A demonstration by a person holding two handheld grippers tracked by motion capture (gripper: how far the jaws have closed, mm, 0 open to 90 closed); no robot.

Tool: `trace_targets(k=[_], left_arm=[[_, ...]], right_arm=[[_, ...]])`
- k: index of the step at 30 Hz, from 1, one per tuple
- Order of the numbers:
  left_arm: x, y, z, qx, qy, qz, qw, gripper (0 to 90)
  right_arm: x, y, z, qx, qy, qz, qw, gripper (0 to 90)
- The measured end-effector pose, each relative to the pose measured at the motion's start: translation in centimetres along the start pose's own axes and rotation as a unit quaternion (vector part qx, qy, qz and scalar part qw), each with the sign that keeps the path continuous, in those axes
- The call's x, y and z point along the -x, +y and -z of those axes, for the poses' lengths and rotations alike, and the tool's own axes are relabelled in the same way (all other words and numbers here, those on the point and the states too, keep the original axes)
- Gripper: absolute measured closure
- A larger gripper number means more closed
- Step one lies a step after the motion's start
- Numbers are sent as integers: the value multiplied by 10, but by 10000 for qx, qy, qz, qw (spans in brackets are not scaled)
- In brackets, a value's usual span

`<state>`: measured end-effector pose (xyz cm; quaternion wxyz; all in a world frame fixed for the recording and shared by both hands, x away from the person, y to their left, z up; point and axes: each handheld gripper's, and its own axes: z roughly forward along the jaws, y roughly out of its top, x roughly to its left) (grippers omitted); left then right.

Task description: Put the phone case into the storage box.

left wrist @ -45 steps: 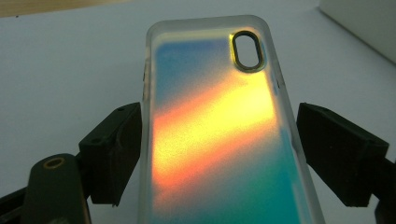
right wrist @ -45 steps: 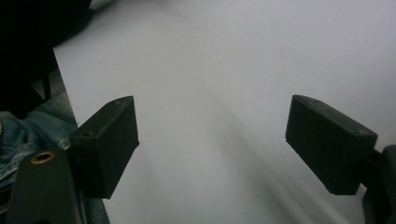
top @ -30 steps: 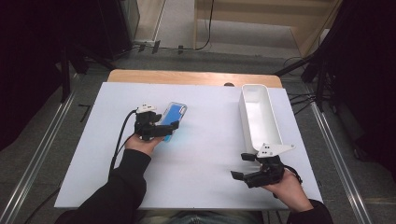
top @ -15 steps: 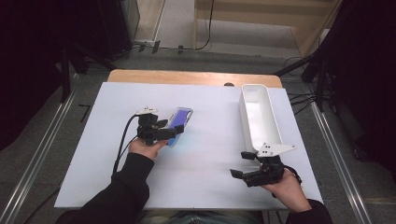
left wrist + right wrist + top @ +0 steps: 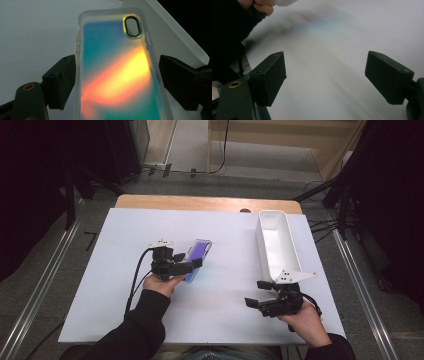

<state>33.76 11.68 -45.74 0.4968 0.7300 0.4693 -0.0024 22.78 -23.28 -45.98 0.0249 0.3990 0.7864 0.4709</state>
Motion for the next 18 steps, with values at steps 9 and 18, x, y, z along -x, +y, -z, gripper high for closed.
trace_targets(k=[9,18], left_arm=[[7,-6,4,295,194,11,9994,167],[8,-10,2,426,170,92,9989,167]], right_arm=[[-9,14,-6,-137,-107,-159,9997,158],[-16,27,-16,-198,-436,-225,9986,158]])
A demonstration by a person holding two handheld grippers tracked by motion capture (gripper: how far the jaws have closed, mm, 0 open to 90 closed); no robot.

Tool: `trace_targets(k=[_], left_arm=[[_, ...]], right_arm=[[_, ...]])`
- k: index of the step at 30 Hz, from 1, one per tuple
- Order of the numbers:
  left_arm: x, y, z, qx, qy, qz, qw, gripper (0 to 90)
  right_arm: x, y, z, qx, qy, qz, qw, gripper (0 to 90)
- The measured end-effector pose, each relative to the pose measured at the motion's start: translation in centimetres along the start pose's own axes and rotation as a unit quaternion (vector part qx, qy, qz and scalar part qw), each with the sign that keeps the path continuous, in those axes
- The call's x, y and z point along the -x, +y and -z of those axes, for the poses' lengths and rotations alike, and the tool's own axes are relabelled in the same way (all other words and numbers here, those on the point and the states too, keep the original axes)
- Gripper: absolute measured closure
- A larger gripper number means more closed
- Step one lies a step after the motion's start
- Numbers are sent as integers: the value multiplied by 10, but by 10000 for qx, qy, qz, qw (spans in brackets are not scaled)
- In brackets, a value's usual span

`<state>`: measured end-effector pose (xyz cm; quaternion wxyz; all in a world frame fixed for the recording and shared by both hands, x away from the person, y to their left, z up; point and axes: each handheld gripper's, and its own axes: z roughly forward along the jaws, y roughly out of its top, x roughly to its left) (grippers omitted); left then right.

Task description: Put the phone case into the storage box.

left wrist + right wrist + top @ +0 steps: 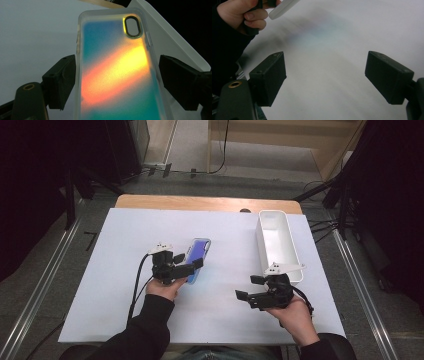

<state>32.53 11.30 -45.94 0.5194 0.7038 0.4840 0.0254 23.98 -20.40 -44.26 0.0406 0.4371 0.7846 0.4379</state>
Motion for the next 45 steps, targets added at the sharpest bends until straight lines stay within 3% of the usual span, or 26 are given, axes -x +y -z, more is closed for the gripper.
trace_targets(k=[6,11,13,26,36,45], left_arm=[[3,-1,-5,4,-32,-29,10000,167],[5,-3,-8,-26,-3,-106,9999,167],[6,-3,-9,16,23,-152,9999,167],[5,-4,-12,142,139,-190,9996,167],[5,-5,-13,171,172,-245,9994,167],[6,-6,-13,187,172,-253,9994,168]], right_arm=[[-1,8,-4,79,-22,-217,9997,158],[1,16,-7,81,-122,-174,9997,158],[3,19,-9,94,-139,-263,9995,158],[8,44,-16,226,-109,-519,9983,158],[10,57,-23,180,-61,-572,9982,159],[14,71,-26,173,8,-773,9969,159]])
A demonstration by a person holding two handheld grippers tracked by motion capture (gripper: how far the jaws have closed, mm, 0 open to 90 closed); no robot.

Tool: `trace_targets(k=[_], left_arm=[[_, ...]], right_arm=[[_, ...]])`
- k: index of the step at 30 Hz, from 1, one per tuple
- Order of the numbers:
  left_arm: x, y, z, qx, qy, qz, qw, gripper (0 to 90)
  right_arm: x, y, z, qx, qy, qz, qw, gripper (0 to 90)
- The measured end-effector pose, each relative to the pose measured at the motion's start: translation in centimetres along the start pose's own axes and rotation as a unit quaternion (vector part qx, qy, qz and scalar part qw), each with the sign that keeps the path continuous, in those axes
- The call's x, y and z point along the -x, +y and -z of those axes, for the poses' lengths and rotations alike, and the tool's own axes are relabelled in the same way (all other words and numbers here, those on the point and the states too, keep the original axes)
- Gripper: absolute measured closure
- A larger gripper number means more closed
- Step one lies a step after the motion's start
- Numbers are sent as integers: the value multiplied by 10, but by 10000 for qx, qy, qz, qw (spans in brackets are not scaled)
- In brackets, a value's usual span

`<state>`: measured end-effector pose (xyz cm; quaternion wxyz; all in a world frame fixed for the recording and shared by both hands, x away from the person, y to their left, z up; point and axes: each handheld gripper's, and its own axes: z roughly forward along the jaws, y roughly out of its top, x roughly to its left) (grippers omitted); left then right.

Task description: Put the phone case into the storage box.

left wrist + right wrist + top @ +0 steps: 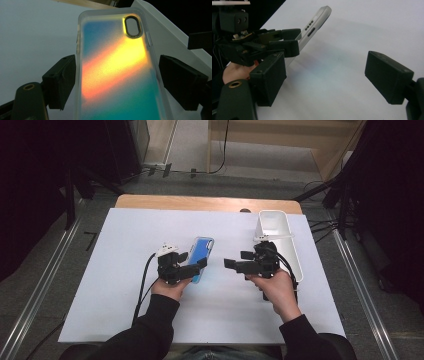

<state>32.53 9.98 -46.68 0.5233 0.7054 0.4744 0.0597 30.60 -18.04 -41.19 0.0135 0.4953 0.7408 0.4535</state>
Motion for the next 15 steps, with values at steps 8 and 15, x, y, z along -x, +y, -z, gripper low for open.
trace_targets(k=[8,15], left_arm=[[3,-3,-1,49,28,-68,10000,168],[5,-5,-3,20,45,-54,10000,167]], right_arm=[[1,9,-6,-35,-13,-71,10000,159],[5,16,-12,-71,96,-217,9997,162]])
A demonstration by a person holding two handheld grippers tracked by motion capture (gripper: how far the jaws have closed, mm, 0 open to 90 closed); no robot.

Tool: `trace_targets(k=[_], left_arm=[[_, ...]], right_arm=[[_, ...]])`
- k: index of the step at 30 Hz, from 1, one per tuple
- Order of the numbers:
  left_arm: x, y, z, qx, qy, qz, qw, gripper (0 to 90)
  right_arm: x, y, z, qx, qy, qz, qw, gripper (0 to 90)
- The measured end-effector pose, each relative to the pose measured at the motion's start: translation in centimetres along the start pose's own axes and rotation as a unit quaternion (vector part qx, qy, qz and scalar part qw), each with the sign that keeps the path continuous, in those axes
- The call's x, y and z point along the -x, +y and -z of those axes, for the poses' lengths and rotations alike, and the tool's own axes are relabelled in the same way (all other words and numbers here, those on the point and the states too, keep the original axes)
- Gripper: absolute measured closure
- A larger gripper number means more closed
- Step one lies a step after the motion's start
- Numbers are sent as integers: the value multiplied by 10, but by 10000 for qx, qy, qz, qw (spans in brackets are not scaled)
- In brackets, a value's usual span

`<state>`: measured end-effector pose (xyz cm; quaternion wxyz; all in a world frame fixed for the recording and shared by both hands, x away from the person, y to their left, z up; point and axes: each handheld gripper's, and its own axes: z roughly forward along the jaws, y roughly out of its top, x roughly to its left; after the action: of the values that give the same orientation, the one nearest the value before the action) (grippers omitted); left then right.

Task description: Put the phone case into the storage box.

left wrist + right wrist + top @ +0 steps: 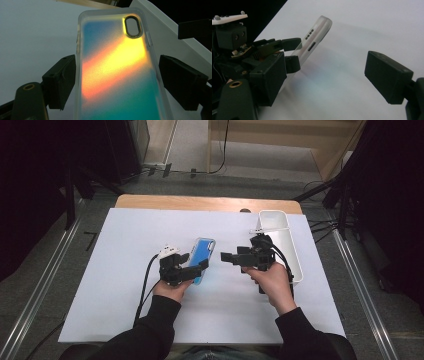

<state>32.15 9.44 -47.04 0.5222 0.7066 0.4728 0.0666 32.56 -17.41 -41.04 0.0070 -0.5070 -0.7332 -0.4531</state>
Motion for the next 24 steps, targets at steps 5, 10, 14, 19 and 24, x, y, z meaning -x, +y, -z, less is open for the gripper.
trace_targets(k=[5,10,14,19,24], left_arm=[[1,-1,-1,-11,4,-41,10000,167],[2,-2,-1,12,-31,-78,10000,168],[3,-3,-2,30,-28,-69,10000,167],[4,-3,-1,55,-24,-74,10000,167],[4,-3,-1,66,-12,-87,9999,167]], right_arm=[[1,3,-3,-27,-25,-48,10000,162],[0,8,-4,-53,-71,-61,9999,162],[1,14,-7,-67,-23,-99,9999,165],[1,18,-10,-101,-6,-129,9999,199],[0,22,-14,-158,25,-196,9997,202]])
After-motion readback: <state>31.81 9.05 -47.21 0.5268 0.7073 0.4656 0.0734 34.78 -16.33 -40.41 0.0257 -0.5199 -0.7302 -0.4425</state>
